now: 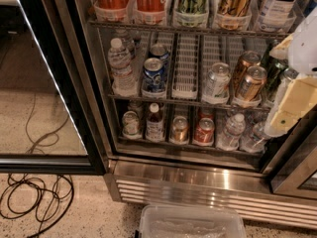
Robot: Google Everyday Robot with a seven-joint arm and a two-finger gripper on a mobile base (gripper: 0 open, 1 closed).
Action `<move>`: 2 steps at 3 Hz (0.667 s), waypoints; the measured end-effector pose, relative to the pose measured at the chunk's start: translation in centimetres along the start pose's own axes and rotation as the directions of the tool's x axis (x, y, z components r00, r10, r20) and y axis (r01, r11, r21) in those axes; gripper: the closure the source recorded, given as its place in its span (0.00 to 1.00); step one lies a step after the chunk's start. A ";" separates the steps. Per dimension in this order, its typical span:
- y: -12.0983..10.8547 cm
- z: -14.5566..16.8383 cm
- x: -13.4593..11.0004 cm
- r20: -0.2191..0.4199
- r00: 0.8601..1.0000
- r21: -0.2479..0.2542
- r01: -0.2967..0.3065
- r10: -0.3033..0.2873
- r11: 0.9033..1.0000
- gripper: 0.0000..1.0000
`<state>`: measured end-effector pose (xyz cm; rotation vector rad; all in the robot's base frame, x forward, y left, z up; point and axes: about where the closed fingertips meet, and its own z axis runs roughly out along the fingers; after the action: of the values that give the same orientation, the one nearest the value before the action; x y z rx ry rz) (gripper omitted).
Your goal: Pick orange can from middle shelf of fridge
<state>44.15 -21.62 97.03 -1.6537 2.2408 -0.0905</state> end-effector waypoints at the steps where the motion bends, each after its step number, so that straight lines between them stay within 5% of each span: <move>1: 1.1 2.2 0.6 0.077 0.992 0.018 -0.101 0.099 0.995 0.00; 2: 2.7 6.5 1.2 0.192 0.956 -0.015 -0.225 0.224 0.974 0.00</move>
Offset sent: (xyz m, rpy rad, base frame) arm 0.0284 0.0129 -0.1104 0.4931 -0.1822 -0.2971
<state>43.44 -20.84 89.94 -1.3307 2.2569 0.1146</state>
